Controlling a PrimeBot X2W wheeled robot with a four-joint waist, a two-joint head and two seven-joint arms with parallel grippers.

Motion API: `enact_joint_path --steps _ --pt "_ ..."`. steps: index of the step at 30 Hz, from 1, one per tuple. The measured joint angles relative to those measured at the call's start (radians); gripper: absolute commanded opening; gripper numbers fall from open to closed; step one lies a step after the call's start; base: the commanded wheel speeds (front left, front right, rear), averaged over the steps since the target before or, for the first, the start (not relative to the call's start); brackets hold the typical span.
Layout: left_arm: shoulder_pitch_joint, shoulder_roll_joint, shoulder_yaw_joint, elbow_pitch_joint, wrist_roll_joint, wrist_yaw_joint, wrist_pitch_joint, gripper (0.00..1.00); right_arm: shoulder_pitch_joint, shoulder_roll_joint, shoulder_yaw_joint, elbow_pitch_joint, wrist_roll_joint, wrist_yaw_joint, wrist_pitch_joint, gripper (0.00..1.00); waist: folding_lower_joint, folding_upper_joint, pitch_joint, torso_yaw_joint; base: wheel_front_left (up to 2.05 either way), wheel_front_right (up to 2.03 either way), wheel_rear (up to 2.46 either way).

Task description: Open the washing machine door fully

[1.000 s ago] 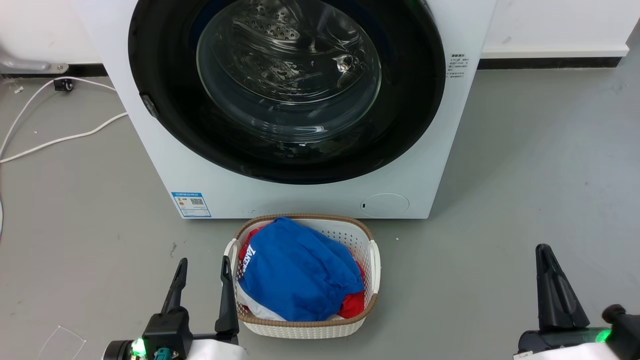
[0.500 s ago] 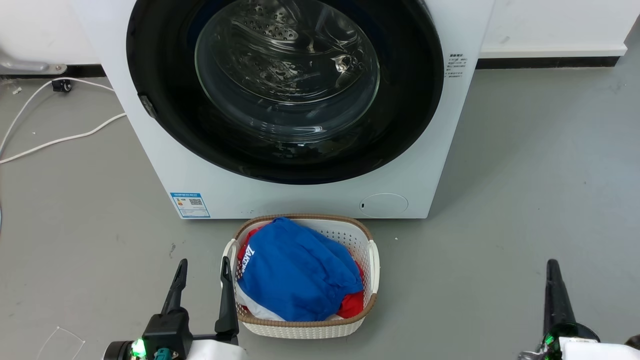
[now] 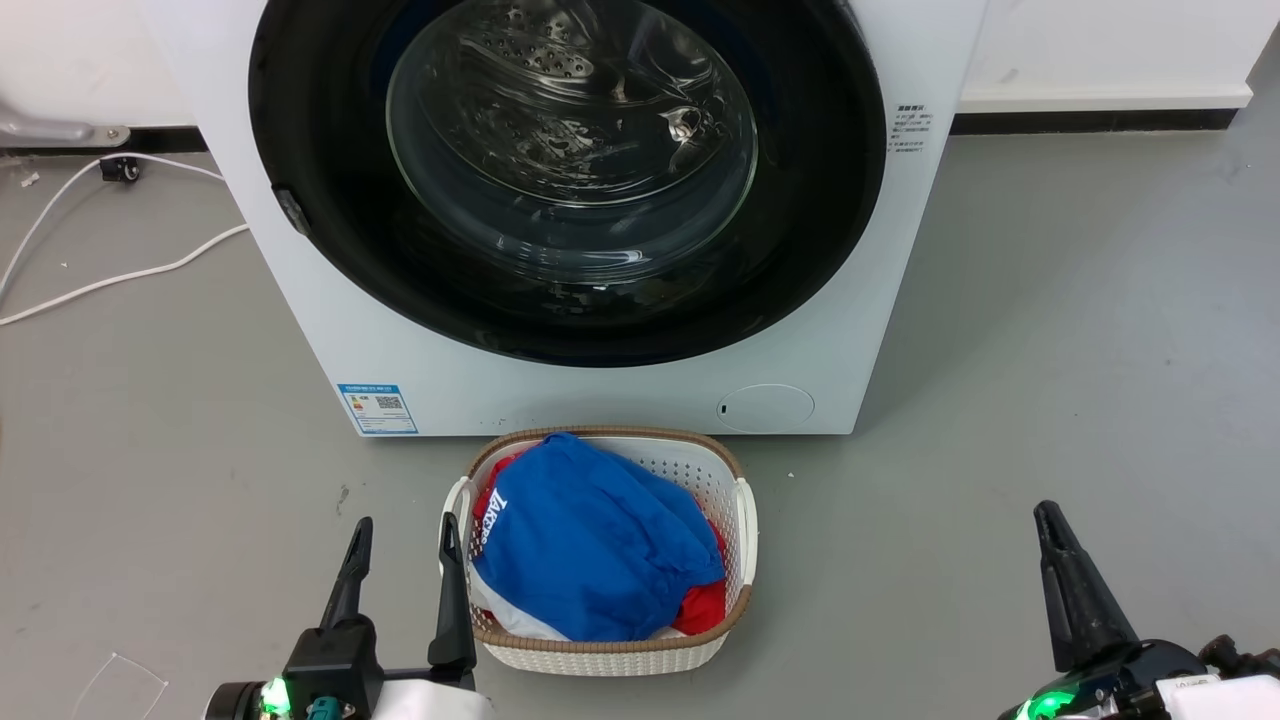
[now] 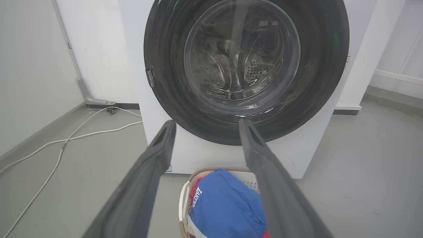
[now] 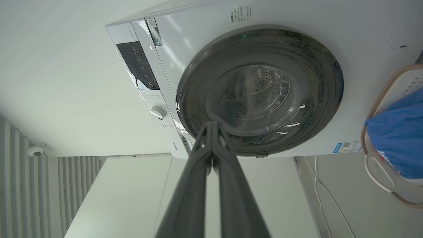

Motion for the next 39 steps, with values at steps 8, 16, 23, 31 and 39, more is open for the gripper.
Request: enact_joint_path --steps 8,16,23,31,39 --pt "0.0 0.0 0.0 0.0 0.002 0.0 0.0 1.0 0.019 0.0 -0.026 -0.012 0.001 0.0 0.063 0.0 -0.0001 0.0 0.004 0.004 0.0 0.0 0.0" --pt "-0.009 0.0 -0.002 -0.009 0.012 0.001 0.0 1.0 -0.003 0.0 -0.023 0.013 -0.04 0.0 0.063 0.0 0.0 0.0 0.026 0.007 0.0 0.0 0.0" --pt "-0.062 0.0 -0.007 -0.027 0.034 -0.003 0.0 1.0 -0.161 -0.003 -0.111 0.098 -0.094 0.0 0.09 0.0 0.0 0.0 0.084 0.013 0.0 0.0 0.0" --pt "-0.141 0.0 -0.011 -0.06 0.055 -0.009 0.0 1.0 -0.459 -0.066 -0.23 0.249 -0.102 0.0 0.145 0.0 0.0001 0.0 0.19 0.027 0.0 0.0 0.0" --pt "-0.236 0.0 -0.033 -0.096 0.063 0.0 0.0 1.0 -0.759 -0.155 -0.238 0.39 -0.129 0.0 0.241 0.0 0.0001 0.0 0.33 0.044 0.0 0.0 0.0"
